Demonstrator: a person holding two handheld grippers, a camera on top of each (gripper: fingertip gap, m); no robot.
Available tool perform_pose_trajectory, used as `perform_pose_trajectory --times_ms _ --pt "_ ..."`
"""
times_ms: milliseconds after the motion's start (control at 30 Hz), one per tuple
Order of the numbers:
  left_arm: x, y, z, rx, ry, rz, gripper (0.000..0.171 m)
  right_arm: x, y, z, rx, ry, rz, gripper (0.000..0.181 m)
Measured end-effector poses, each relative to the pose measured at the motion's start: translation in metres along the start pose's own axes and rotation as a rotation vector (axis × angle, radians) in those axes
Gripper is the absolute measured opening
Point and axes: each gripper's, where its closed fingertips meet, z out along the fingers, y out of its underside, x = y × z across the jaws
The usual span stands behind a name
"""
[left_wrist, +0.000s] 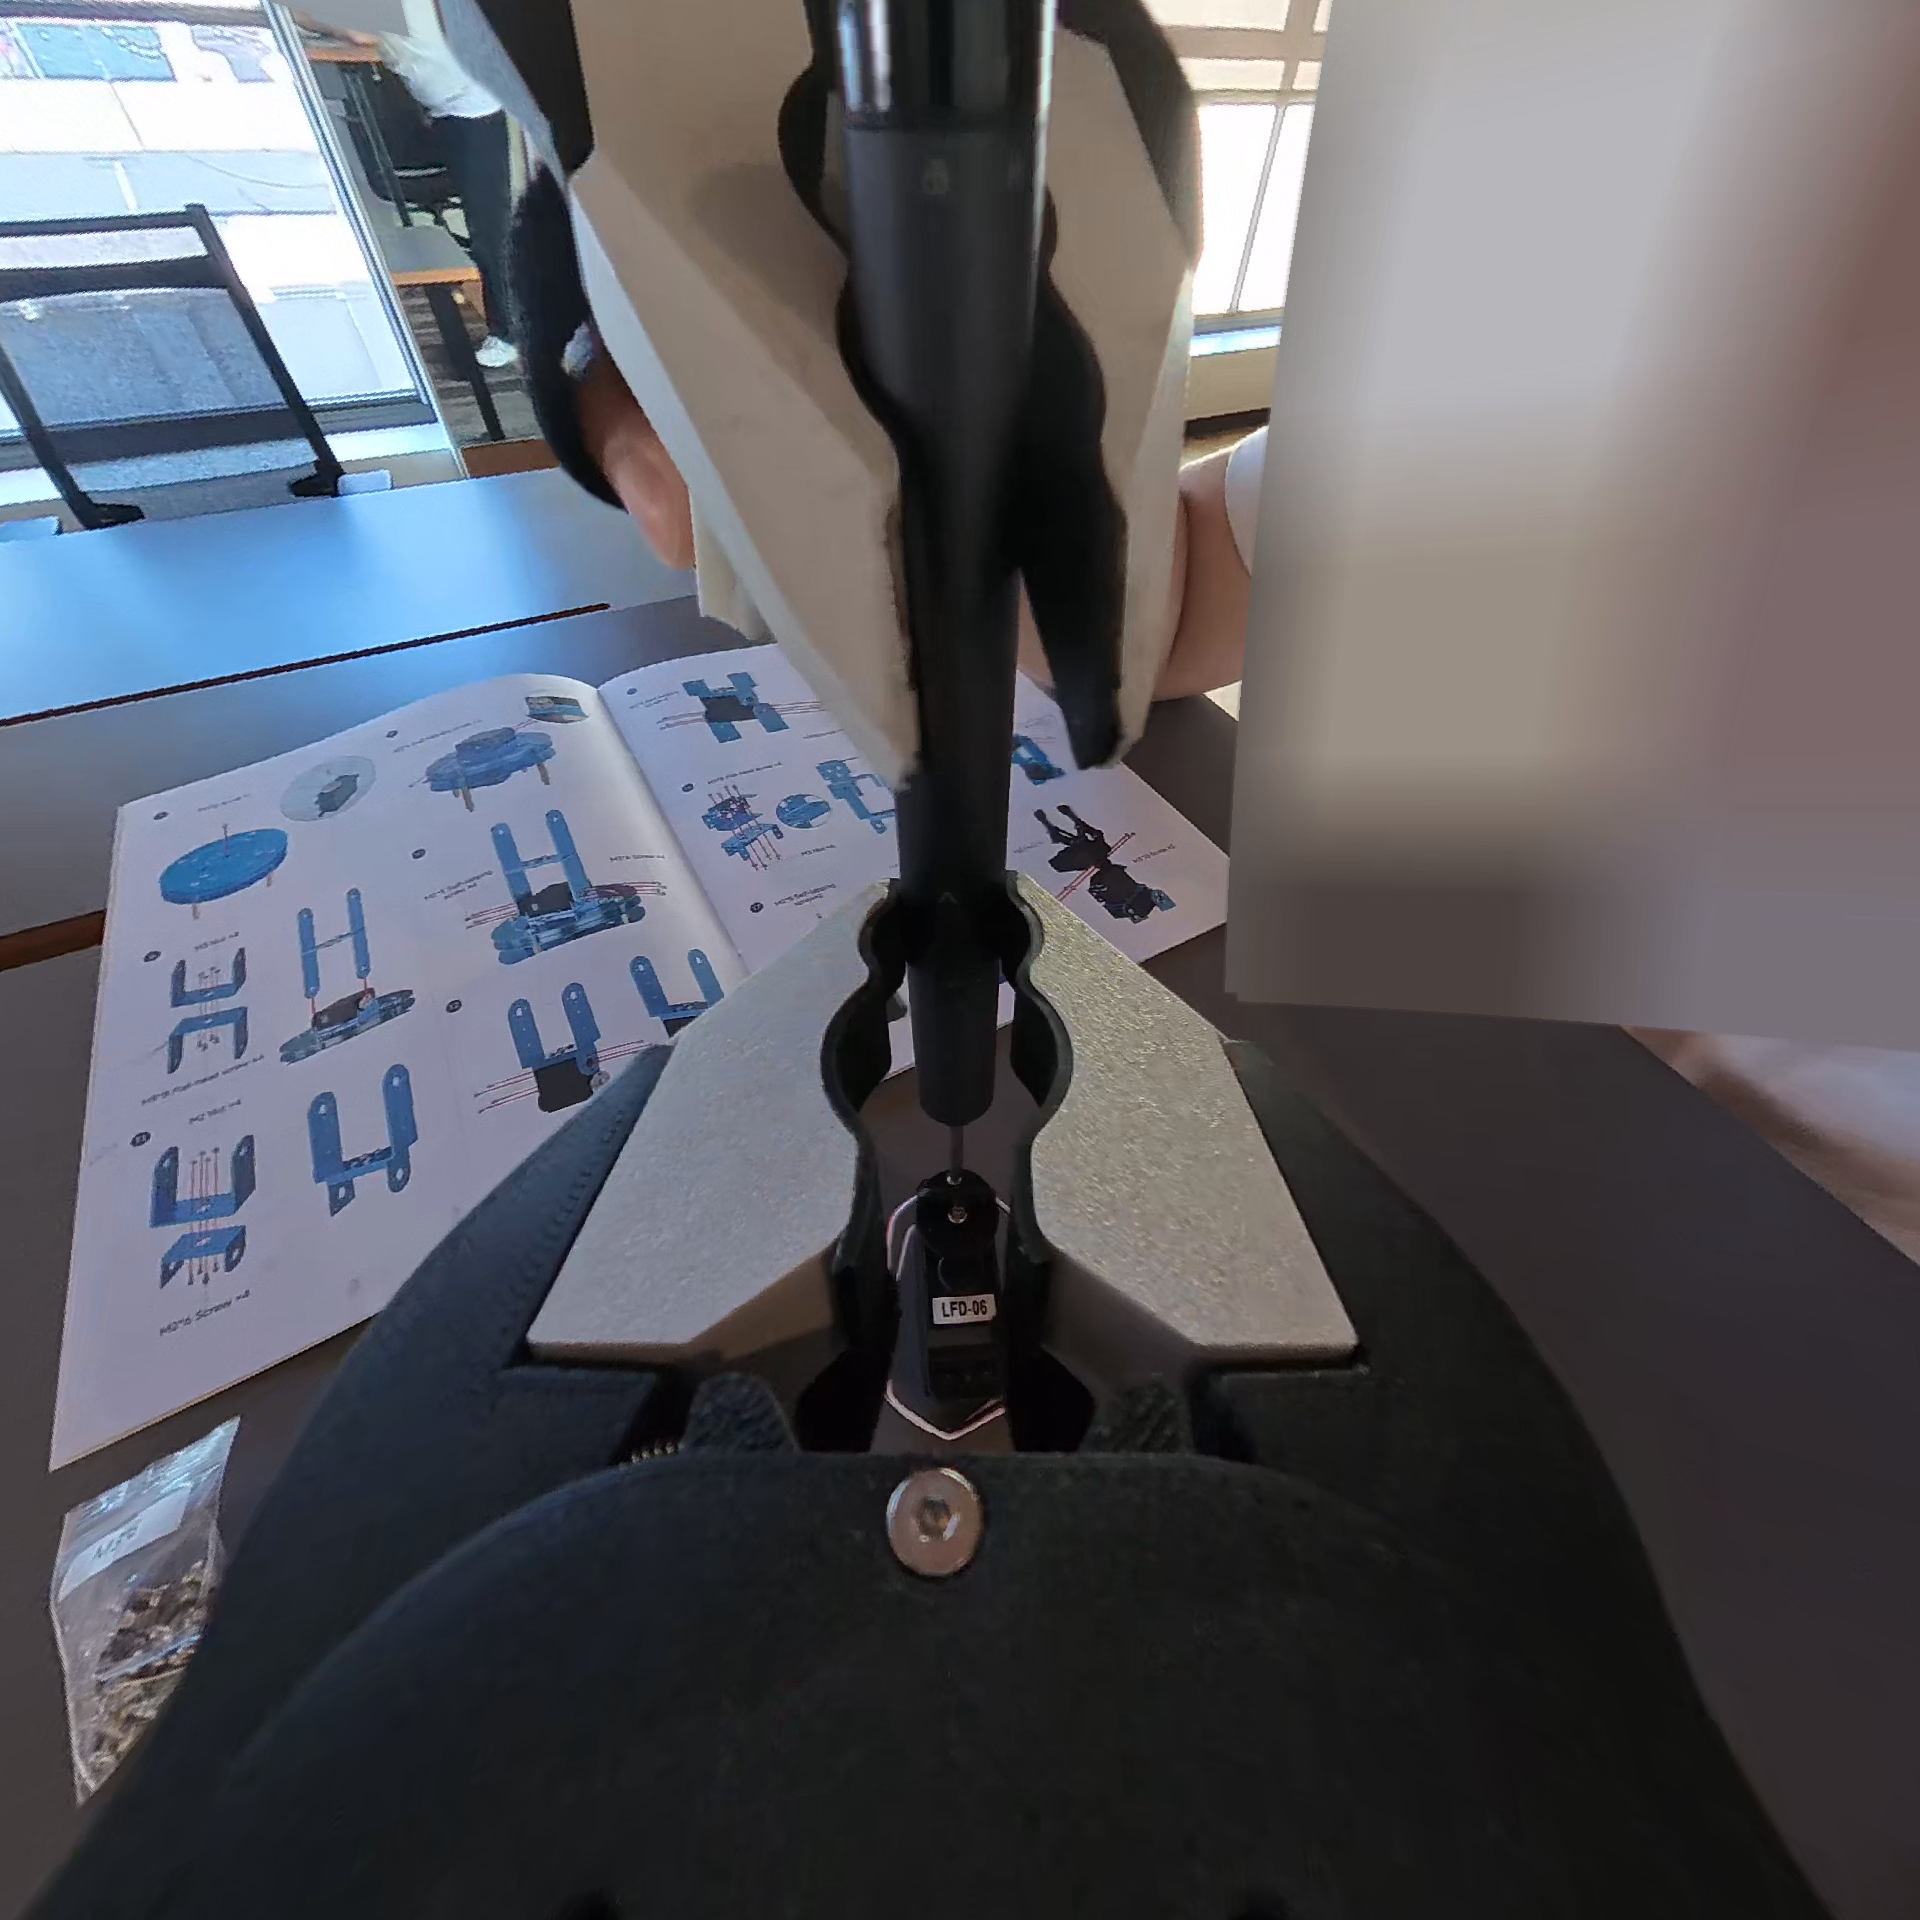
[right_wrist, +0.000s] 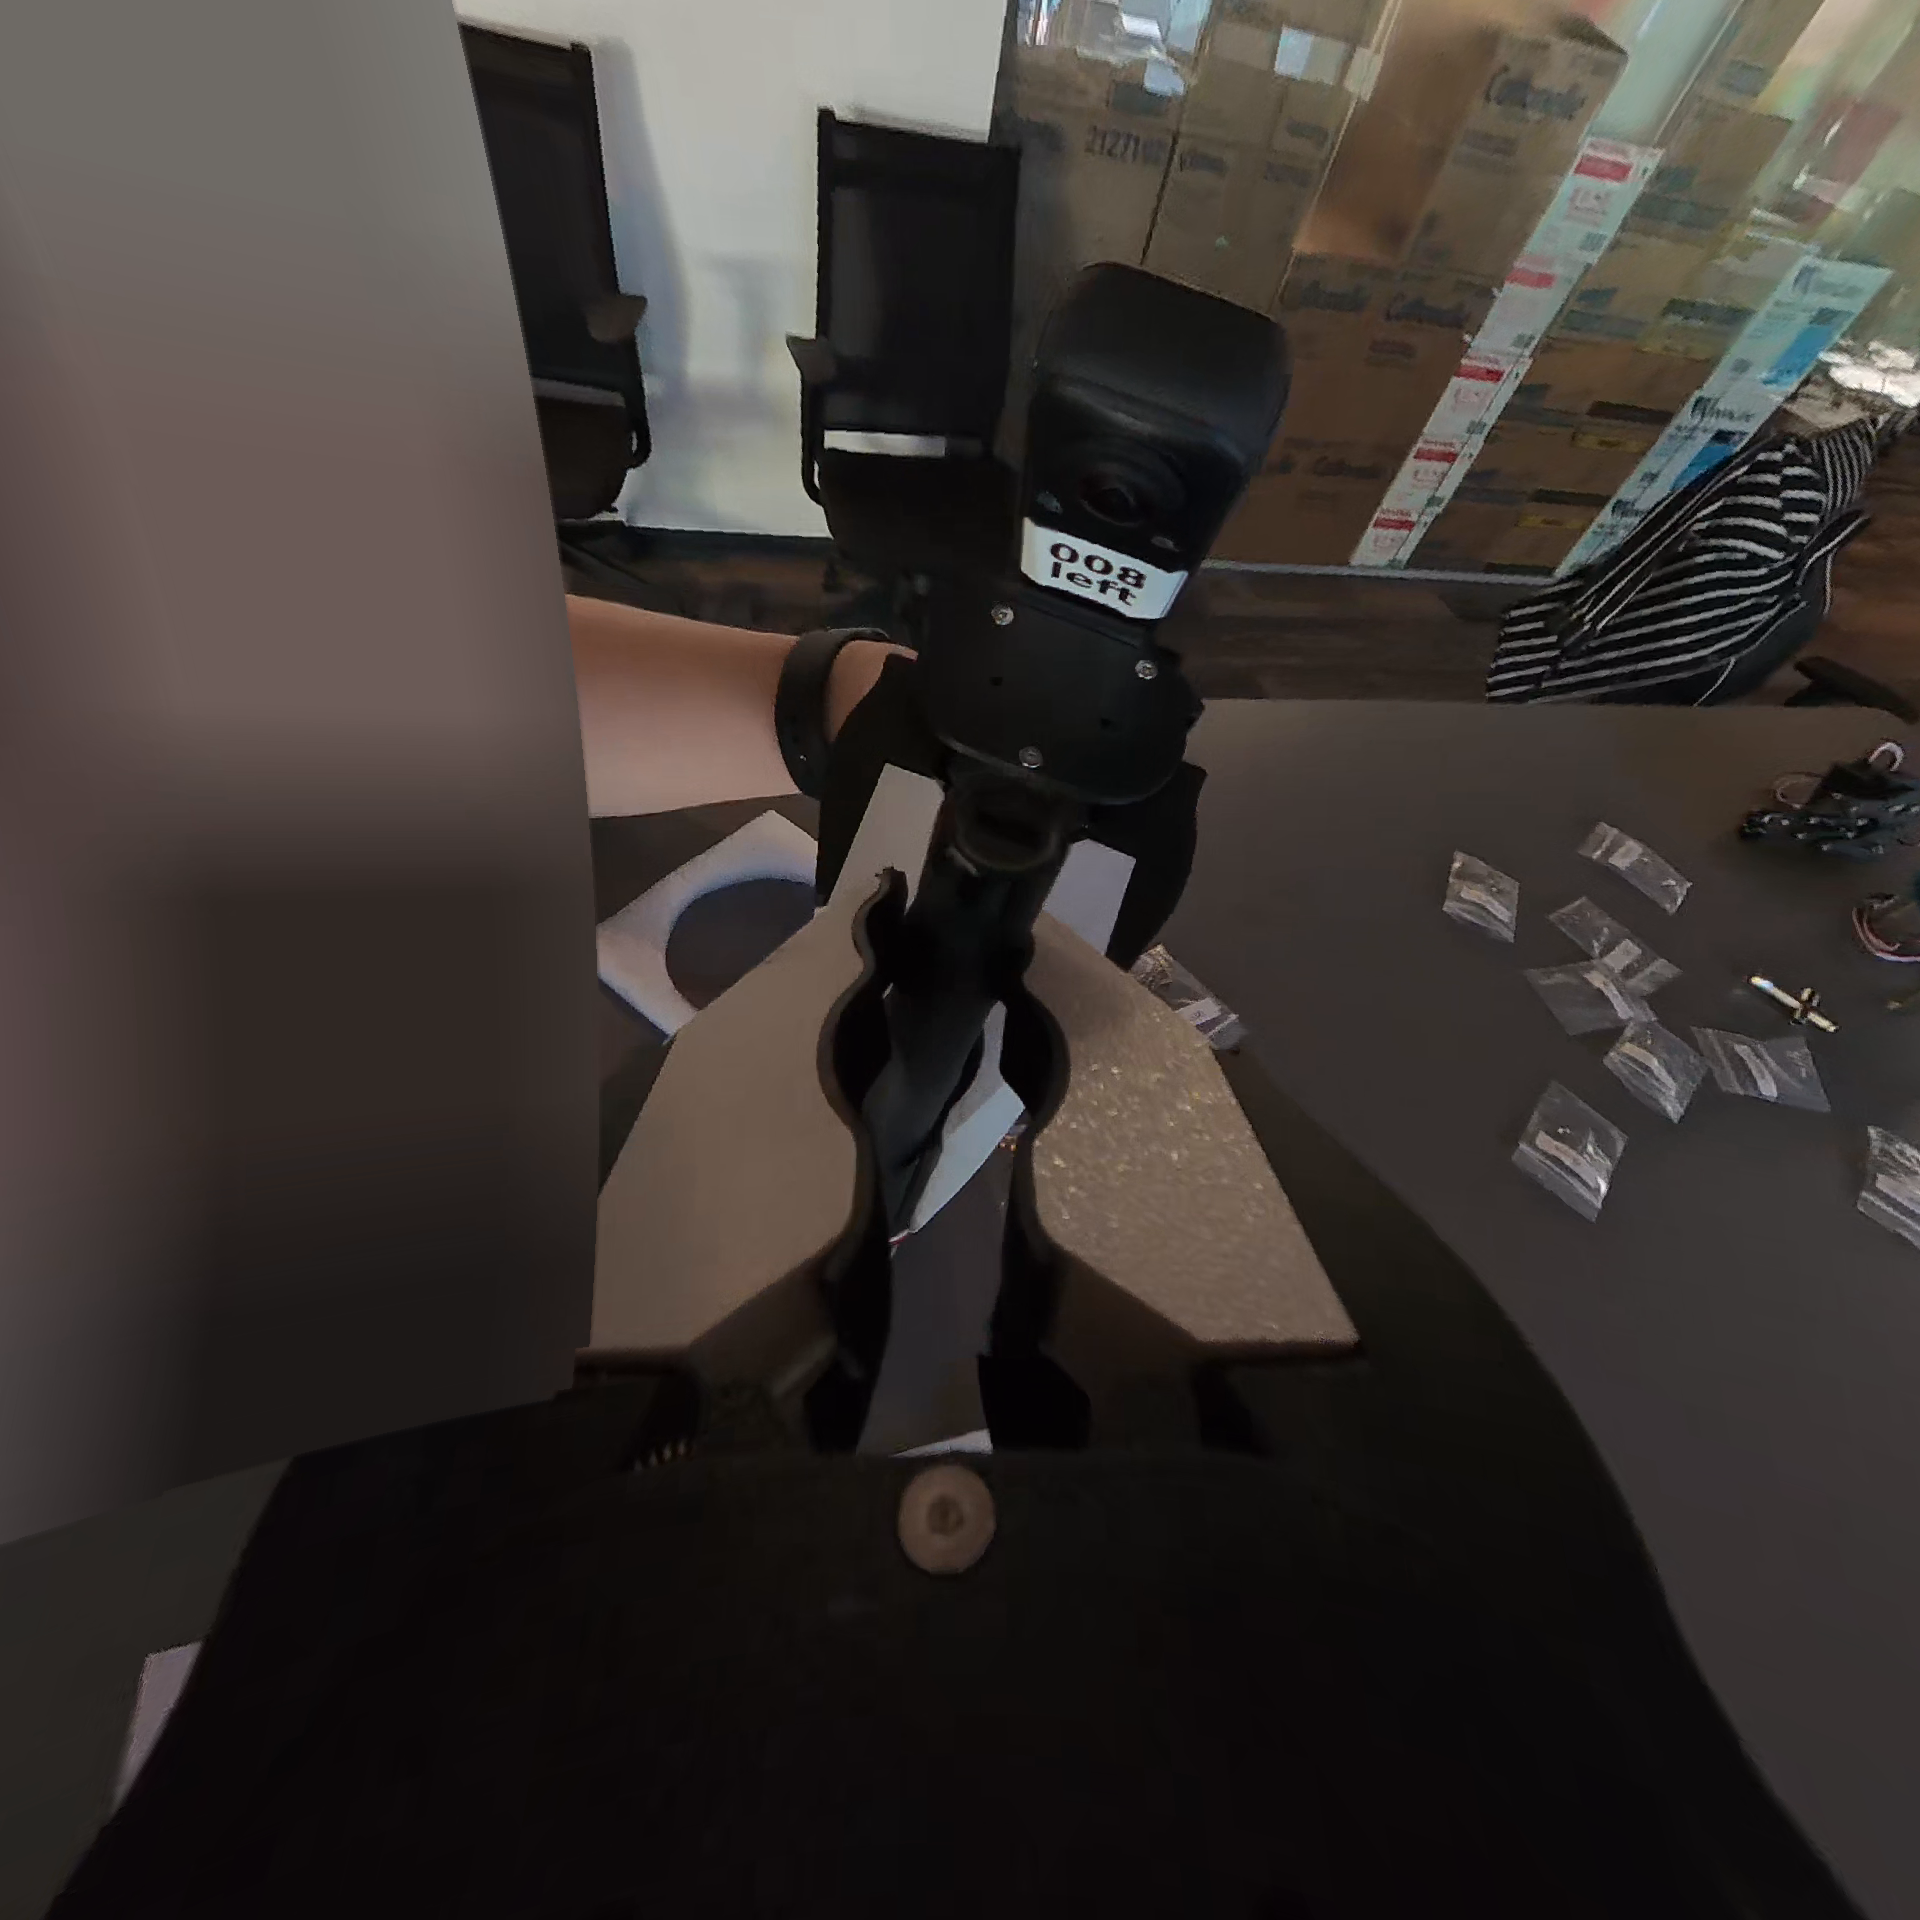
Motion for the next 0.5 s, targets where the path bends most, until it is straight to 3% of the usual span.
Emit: perform_pose_trajectory --times_ms 100,300,367,433,500 --pt "0.001 -0.002 0.001 0.006 0.008 0.002 0.016 -0.001 0.0 -0.002 -0.018 -0.011 0.023 0.016" --pt "-0.007 0.0 -0.005 0.048 0.014 -0.019 0.016 -0.002 -0.01 -0.039 -0.044 0.037 -0.209 0.045" --pt "-0.009 0.001 -0.007 0.059 0.015 -0.032 0.015 -0.003 -0.013 -0.044 -0.136 -0.035 -0.25 0.054" --pt "-0.008 0.002 -0.008 0.06 0.016 -0.032 0.016 -0.008 -0.018 -0.043 -0.268 -0.153 -0.26 0.055" --pt "-0.007 0.003 -0.007 0.052 0.018 -0.02 0.015 -0.001 -0.021 -0.04 -0.421 -0.18 -0.371 0.05"
